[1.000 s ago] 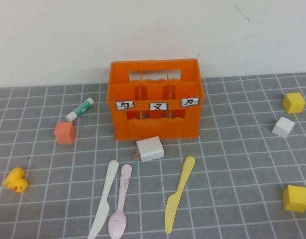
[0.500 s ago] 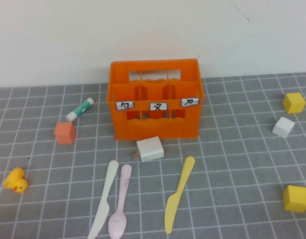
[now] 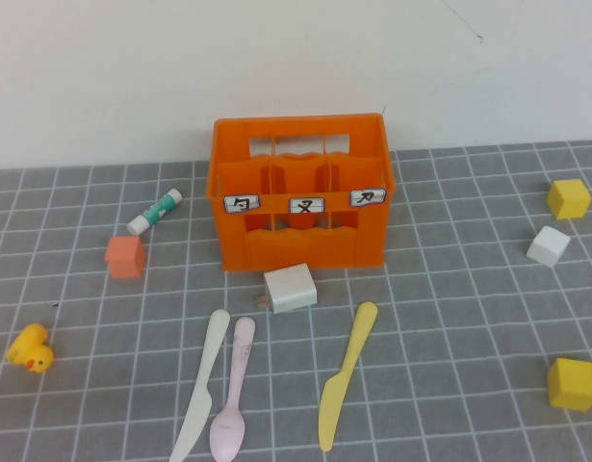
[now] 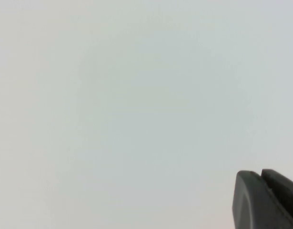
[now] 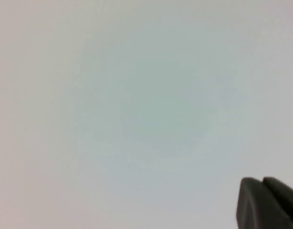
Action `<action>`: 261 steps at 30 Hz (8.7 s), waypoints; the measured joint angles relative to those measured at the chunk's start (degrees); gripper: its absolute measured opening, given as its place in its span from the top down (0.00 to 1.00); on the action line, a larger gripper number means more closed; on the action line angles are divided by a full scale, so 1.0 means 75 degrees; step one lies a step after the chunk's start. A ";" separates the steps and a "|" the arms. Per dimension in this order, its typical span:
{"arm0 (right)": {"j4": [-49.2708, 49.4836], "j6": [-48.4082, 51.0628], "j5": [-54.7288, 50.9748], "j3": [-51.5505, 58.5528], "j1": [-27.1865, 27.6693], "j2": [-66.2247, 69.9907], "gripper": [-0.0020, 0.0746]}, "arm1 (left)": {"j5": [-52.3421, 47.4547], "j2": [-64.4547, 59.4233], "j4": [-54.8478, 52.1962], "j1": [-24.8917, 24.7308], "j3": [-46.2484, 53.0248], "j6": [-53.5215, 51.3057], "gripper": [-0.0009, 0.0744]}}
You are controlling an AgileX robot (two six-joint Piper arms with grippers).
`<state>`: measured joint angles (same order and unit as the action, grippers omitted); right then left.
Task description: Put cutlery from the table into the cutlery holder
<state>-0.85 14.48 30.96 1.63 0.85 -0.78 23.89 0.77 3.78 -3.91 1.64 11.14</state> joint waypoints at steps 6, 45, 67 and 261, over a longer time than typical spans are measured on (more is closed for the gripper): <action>0.0031 -0.0439 0.1561 0.0000 0.0000 0.0000 0.98 | 0.0918 0.0000 0.0015 0.0000 0.0000 0.0000 0.99; -0.0731 -0.0767 -0.8771 -0.3641 0.0000 0.2984 0.98 | -0.7316 -0.3641 0.0972 0.0000 -0.3559 0.0156 0.99; 0.6197 0.6871 -0.8905 -0.3427 0.0000 0.5627 0.98 | -0.8882 -0.9512 0.3634 -0.0939 -0.6410 -0.4004 0.99; 0.6985 0.8034 -0.9033 -0.3490 -0.0609 0.7494 0.98 | -0.2185 -1.0837 -0.0992 -0.2885 -0.8761 0.0937 0.75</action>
<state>51.54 74.74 -36.79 -24.54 -3.72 55.43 7.50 -80.50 -3.66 -25.55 -64.07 18.17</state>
